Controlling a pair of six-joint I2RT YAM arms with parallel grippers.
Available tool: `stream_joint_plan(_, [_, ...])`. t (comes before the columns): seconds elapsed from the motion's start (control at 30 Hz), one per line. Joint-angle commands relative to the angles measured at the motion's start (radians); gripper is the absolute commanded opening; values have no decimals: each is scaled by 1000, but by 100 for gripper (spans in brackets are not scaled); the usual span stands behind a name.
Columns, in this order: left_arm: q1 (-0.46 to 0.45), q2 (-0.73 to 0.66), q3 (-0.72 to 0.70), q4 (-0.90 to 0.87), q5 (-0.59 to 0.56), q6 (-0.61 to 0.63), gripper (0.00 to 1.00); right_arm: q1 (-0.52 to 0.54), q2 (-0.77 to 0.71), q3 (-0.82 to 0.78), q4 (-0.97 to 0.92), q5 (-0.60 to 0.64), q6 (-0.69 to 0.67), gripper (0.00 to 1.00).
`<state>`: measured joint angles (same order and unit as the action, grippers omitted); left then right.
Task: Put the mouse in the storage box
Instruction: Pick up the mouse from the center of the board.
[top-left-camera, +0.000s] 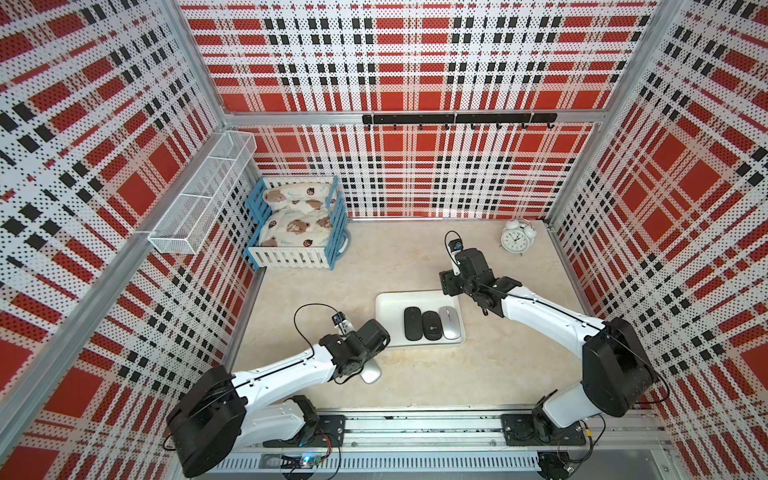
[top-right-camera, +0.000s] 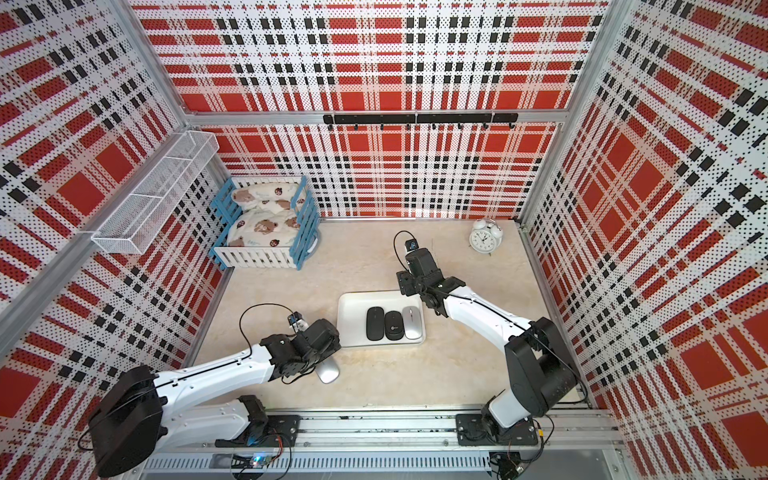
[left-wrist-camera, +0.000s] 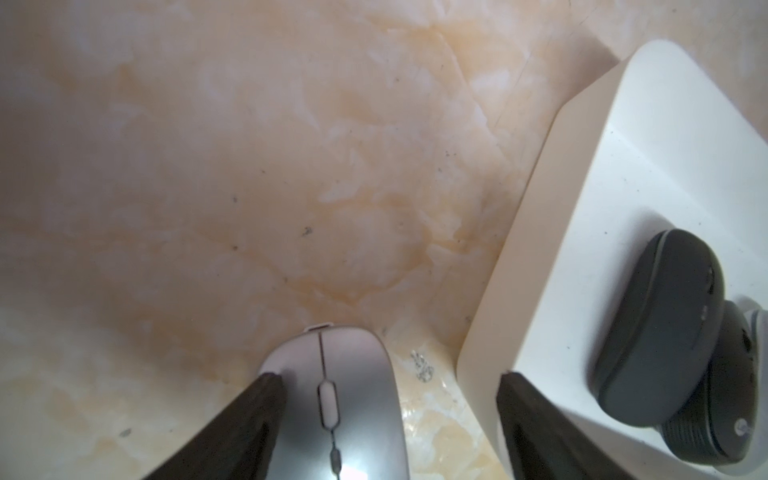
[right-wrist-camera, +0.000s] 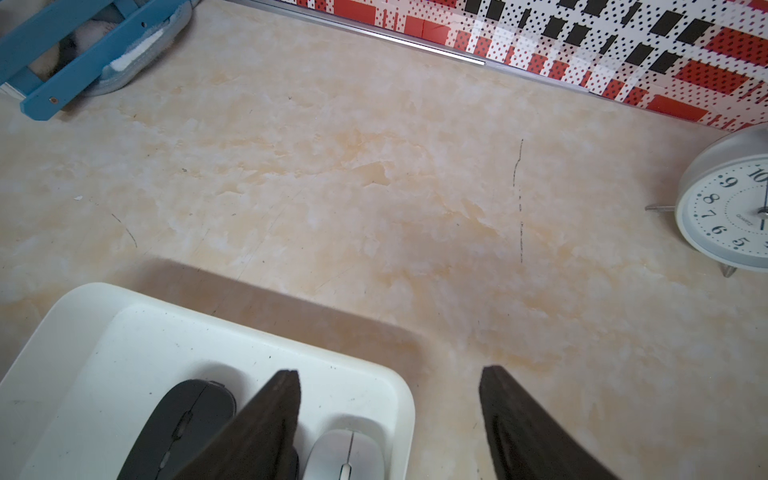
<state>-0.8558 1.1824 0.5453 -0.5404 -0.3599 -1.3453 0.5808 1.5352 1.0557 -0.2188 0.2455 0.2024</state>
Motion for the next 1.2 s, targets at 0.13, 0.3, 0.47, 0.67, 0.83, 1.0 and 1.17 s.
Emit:
stream_joint_plan(0.13, [-47, -9, 19, -127, 1, -102, 77, 4, 8, 9, -8, 26, 5, 76])
stream_joint_plan(0.3, [-61, -29, 69, -217, -22, -112, 78, 4, 15, 12, -5, 33, 0, 76])
stream_joint_plan(0.47, [-133, -1, 95, -238, 11, -168, 83, 4, 30, 21, -8, 29, 3, 76])
stream_joint_plan(0.67, [-171, 40, 66, -227, 45, -203, 85, 4, 37, 17, -3, 36, 5, 75])
stream_joint_plan(0.83, [-145, 45, 26, -137, 33, -172, 88, 4, 36, 15, -2, 36, 5, 75])
stream_joint_plan(1.0, [-101, 83, -11, -39, 44, -121, 89, 4, 31, 16, -4, 38, 2, 75])
stream_joint_plan(1.17, [-70, 140, 5, -17, 25, -65, 88, 4, 31, 16, -4, 43, 2, 75])
